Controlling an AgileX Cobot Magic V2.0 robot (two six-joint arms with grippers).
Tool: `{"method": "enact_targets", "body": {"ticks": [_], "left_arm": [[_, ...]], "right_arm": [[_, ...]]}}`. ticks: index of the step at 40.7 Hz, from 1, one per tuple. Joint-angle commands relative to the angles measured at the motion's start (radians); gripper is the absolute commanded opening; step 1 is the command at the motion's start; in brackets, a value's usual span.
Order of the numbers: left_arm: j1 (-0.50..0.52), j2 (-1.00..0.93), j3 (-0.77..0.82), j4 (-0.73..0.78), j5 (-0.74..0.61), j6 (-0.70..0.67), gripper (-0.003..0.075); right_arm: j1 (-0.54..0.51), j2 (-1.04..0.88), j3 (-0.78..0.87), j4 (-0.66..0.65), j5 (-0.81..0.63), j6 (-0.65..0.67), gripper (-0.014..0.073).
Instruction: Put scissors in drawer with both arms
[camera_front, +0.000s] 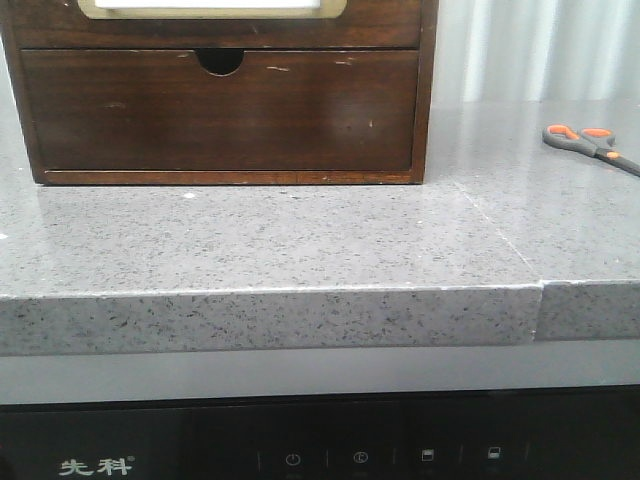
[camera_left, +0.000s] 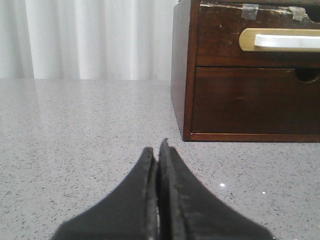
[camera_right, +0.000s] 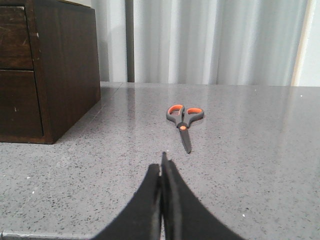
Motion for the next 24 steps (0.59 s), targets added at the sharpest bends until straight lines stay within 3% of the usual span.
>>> {"method": "enact_targets", "body": {"ticks": [1, 24], "left_arm": [[-0.002, -0.018, 0.026, -0.01, -0.087, -0.007, -0.002], [-0.002, -0.018, 0.026, -0.01, -0.087, -0.007, -0.002]], "right_arm": [[-0.005, -0.018, 0.002, -0.009, -0.087, 0.0, -0.0116], [-0.005, -0.018, 0.002, -0.009, -0.106, 0.0, -0.0116]]}}
